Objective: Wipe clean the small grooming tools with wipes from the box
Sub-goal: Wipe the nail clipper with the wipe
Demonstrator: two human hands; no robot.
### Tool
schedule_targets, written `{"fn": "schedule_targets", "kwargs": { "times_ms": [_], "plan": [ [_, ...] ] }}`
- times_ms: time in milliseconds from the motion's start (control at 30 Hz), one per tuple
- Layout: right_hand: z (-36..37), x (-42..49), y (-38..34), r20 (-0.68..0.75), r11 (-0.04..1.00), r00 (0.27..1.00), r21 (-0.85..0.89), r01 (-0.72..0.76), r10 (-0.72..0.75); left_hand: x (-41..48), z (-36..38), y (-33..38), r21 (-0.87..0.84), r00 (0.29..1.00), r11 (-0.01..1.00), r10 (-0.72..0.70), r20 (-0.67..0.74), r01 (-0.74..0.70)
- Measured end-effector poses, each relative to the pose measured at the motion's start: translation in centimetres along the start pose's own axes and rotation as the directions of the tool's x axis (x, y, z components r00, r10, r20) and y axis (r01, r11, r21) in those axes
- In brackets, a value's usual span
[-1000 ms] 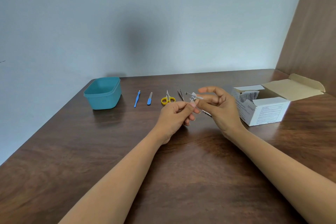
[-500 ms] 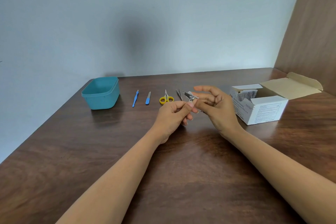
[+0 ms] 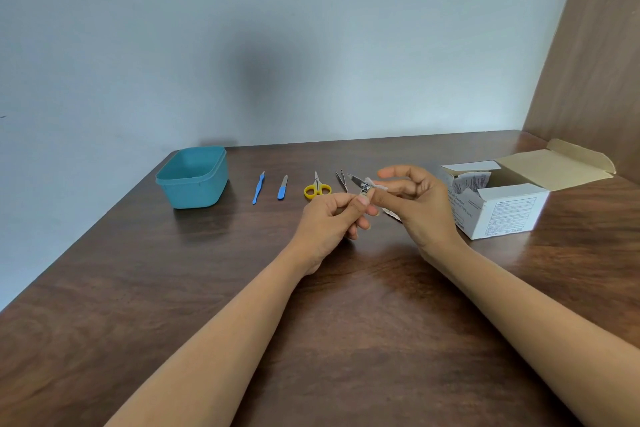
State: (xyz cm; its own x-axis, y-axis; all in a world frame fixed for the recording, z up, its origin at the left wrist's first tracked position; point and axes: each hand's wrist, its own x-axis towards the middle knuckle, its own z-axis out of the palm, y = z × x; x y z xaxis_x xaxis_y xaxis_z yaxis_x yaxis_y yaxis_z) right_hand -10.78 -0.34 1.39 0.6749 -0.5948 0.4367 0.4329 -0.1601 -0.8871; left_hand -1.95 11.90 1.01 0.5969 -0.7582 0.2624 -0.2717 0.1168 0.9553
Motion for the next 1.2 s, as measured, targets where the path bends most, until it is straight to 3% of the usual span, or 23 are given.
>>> {"fn": "schedule_targets", "kwargs": {
  "times_ms": [233,567,800,967,1200],
  "plan": [
    [0.33,-0.24,0.23,0.064,0.999,0.997,-0.001,-0.032,0.032,0.02,0.01,-0.06,-0.003,1.000,1.000,-0.001,-0.004,0.001],
    [0.17,0.12,0.09,-0.108,0.993,0.988,0.046,-0.108,0.113,-0.17,0.34,0.26,-0.057,0.999,0.997,-0.054,-0.009,0.053],
    [0.51,-0.21,-0.15,-0.049,0.991,0.991,0.064,-0.121,0.124,-0.21,0.38,0.16,0.085,0.995,0.996,0.007,-0.101,0.002],
    [0.40,-0.12,-0.16,-0.056,0.975,0.983,0.146,-0.167,0.176,-0.31,0.53,0.33,0.192,0.995,0.981,0.045,-0.085,-0.028],
    [0.34,-0.13,-0.20,-0.028,0.980,0.983,0.088,-0.177,0.180,-0.27,0.42,0.31,0.200,0.993,0.979,0.051,-0.102,-0.029]
  ]
}}
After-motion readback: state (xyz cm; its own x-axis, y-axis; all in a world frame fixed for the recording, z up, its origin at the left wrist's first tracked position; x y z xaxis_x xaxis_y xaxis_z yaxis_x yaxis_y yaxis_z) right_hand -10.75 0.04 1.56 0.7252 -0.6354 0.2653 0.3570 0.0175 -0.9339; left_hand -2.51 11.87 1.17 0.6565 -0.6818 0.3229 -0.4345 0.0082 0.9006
